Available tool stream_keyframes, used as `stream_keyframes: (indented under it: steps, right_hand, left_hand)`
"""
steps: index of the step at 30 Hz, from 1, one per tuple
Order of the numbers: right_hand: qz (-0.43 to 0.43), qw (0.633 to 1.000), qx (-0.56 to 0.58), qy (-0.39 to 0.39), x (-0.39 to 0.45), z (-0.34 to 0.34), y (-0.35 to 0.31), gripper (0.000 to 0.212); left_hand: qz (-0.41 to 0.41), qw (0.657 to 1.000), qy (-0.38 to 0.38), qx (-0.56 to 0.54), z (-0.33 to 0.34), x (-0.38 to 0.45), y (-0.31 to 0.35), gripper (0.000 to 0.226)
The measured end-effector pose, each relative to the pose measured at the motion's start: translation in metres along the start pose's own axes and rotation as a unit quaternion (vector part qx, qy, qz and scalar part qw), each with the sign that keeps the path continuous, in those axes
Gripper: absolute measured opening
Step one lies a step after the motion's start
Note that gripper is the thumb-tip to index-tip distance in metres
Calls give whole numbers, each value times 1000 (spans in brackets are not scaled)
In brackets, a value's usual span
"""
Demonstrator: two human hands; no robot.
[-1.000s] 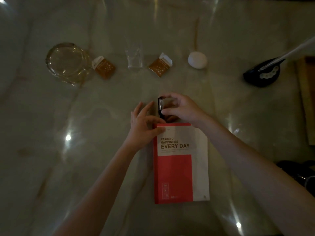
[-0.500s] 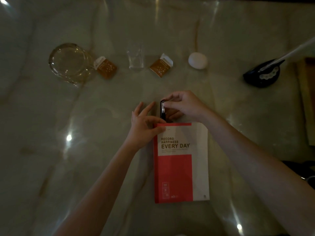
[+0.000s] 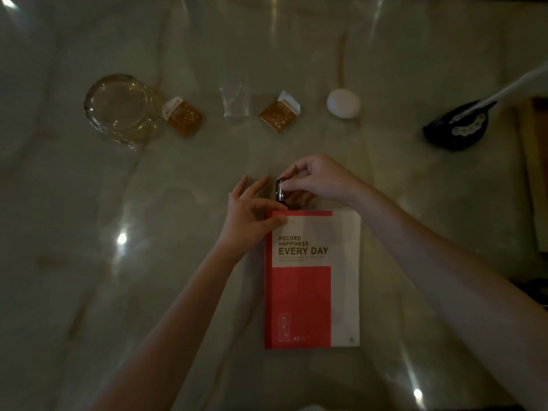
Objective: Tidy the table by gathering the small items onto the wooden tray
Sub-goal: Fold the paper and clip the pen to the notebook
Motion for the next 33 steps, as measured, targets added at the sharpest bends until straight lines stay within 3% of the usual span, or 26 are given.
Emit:
stream_keyframes:
  steps: [6,14,21,29,33]
  right_hand:
    - [-6,999,29,25,1,2,3,10]
    - [1,1000,4,-24,-4,3,7,15]
    - [-18,1000,-8,16,-1,5,13,9]
    - [-67,985,-135,85,-9,8,9,40]
    - [-100,966,-196,138,-23,-1,7,25]
  left_hand:
    - [1,1000,3,-5,0,0,1,22]
    - [10,1000,12,-23,1,-1,0,26]
    - [24,999,26,-2,2,0,-4,23]
    - [68,992,71,82,3,-1,-11,21]
    - [106,980,85,145,5,-8,-8,32]
Point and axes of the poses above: each hand's wrist, its own x-axis towards the middle knuckle, its own z-axis out of the palm, y = z × x, the point moved 4 cm from there along x, towards the middle knuckle, and after that the axes turned 6 degrees about z, right-handed, at the moved point
